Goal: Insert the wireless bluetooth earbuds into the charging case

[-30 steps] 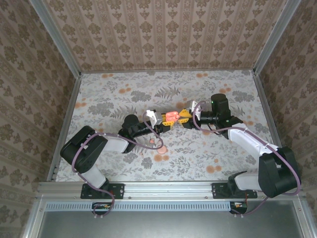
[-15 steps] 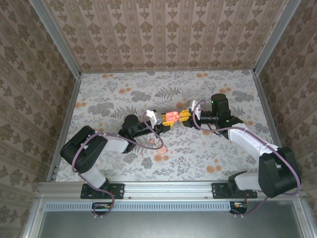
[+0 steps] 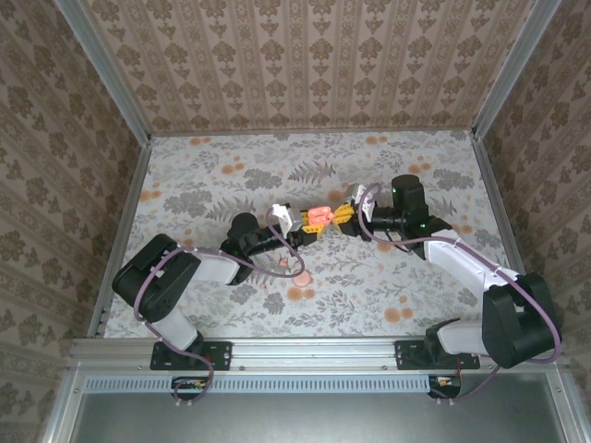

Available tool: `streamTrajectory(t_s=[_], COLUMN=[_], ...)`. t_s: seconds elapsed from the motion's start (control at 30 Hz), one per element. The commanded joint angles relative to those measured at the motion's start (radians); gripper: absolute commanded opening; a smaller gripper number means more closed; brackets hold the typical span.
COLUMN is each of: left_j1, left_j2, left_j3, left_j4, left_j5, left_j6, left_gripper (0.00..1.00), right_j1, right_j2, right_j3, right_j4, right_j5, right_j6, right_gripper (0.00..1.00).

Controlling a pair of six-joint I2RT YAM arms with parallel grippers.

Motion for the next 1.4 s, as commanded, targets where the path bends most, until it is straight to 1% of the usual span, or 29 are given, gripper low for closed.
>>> streamTrajectory(t_s=[0.0,0.4,0.6,0.77,1.37], left_j1=[0.006,0.005,0.005,0.005,0.006], left_j2=[-0.033,-0.036,-0.035,-0.035,-0.030], left_j3=[0.010,0.003,-0.004,-0.006,-0.001], left_j4=[0.035,0.034,0.031,0.032,0.032], left_j5=[-0.020,-0.047,-0.068,-0.074,-0.068], left_j6=[0.024,0.028,0.032,0.034,0.029], left_gripper=[0.18,0.18,0.18,0.18,0.18], right_j1=[0.025,0.086,0.106,0.113,0.118], right_j2=[-0.012,-0.029,-0.043,-0.051,-0.102], right_j3=[0.010,0.016,0.014,0.014,-0.009], right_j4=[-0.042,-0.037,-0.036,-0.036,-0.001], right_j5=[0.023,0.103,0.108,0.112,0.135], right_j6=[0.038,0.096,0.102,0.102,0.100], right_gripper=[0.19,0.18,0.19,0.22,0.23])
